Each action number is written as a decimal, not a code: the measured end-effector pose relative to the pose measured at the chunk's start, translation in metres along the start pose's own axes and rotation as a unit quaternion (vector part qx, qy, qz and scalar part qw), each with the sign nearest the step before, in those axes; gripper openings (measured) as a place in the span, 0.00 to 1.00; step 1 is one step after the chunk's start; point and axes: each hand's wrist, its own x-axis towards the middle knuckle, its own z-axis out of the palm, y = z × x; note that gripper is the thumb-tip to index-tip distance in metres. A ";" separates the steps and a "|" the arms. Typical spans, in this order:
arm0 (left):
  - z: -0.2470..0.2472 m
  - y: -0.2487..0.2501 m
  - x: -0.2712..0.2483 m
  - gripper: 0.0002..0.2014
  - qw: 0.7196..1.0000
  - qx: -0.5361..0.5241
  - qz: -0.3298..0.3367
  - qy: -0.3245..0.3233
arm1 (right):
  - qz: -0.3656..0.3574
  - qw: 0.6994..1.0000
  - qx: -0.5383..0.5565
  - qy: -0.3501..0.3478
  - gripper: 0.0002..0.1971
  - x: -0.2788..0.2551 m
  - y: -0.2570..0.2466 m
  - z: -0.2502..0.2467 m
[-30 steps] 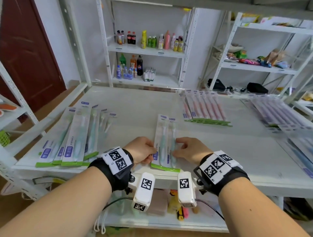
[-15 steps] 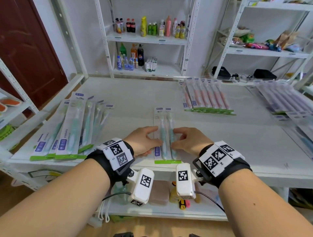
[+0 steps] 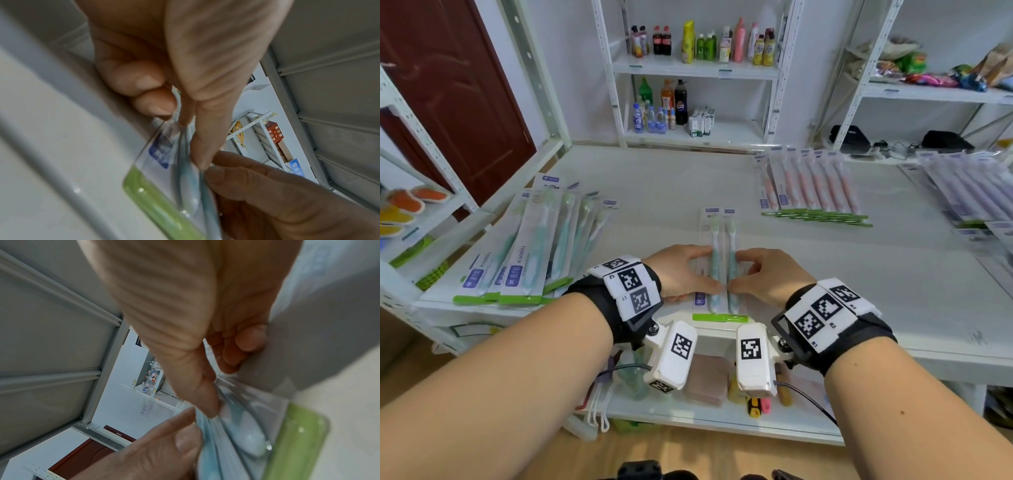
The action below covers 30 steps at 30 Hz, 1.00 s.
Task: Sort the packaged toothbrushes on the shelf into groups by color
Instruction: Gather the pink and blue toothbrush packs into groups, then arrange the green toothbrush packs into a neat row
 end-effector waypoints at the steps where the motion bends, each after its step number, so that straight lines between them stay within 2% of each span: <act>1: 0.000 0.000 0.000 0.40 1.000 -0.002 0.001 0.002 | 0.001 1.000 0.002 0.000 0.33 0.000 0.000 0.000; 8: 0.001 -0.004 0.000 0.41 0.998 -0.054 -0.025 0.035 | -0.010 1.000 0.006 0.002 0.34 0.000 0.002 -0.001; 13: 0.001 -0.009 -0.010 0.38 0.987 -0.142 -0.038 0.059 | 0.000 0.999 0.039 0.005 0.34 0.002 0.007 -0.005; 17: 0.000 -0.010 -0.023 0.33 0.969 -0.229 -0.032 0.089 | 0.021 0.997 0.064 0.023 0.30 0.008 0.005 -0.009; 23: -0.041 -0.039 -0.059 0.15 0.947 -0.241 -0.017 0.212 | -0.006 0.989 0.143 0.045 0.20 0.024 -0.035 0.005; 27: -0.084 -0.078 -0.084 0.13 0.928 -0.189 -0.029 0.321 | -0.039 0.981 0.189 0.010 0.16 0.032 -0.086 0.039; 30: -0.112 -0.109 -0.098 0.09 0.922 -0.143 -0.050 0.356 | -0.054 0.982 0.179 -0.025 0.15 0.035 -0.122 0.070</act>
